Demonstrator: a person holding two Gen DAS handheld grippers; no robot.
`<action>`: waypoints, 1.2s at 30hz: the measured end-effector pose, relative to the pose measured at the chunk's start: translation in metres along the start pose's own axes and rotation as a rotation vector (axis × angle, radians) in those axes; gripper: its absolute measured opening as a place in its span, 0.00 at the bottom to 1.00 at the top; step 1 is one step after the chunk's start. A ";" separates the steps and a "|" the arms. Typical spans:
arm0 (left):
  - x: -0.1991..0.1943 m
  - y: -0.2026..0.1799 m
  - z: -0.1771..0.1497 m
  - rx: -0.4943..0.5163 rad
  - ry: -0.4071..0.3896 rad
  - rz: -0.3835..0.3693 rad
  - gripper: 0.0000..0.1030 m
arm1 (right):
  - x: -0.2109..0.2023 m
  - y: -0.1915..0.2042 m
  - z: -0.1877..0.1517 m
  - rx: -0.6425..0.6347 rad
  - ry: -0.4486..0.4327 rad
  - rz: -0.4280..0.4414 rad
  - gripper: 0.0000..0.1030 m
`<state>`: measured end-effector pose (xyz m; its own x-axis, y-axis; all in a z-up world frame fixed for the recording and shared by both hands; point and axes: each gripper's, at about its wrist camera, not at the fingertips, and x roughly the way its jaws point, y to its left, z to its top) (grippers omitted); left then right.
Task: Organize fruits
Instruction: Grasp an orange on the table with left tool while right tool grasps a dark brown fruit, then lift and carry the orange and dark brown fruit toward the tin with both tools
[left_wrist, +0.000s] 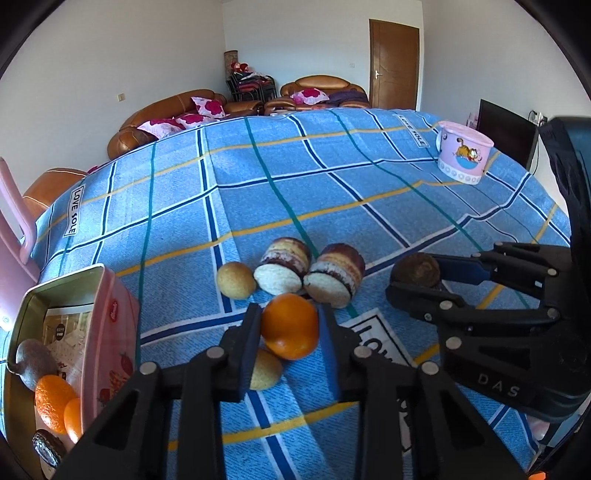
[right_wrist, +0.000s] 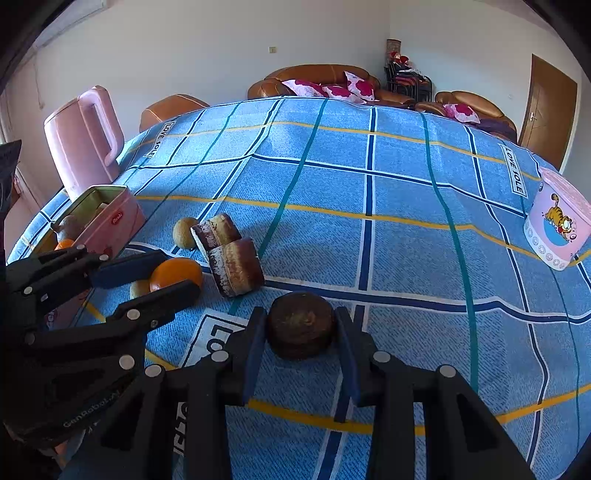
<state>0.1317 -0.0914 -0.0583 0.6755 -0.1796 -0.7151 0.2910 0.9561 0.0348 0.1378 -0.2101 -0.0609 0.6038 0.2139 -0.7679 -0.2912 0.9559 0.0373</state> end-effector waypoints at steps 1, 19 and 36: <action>-0.001 0.002 0.000 -0.012 -0.008 -0.005 0.31 | -0.002 0.000 0.000 0.002 -0.009 0.003 0.38; -0.038 0.037 -0.008 -0.185 -0.208 0.004 0.31 | -0.024 -0.006 0.000 0.027 -0.135 0.024 0.38; -0.057 0.035 -0.013 -0.178 -0.302 0.053 0.31 | -0.042 -0.004 -0.004 0.015 -0.235 0.004 0.38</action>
<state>0.0944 -0.0448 -0.0261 0.8640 -0.1632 -0.4763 0.1450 0.9866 -0.0750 0.1105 -0.2236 -0.0314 0.7595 0.2571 -0.5975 -0.2840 0.9575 0.0510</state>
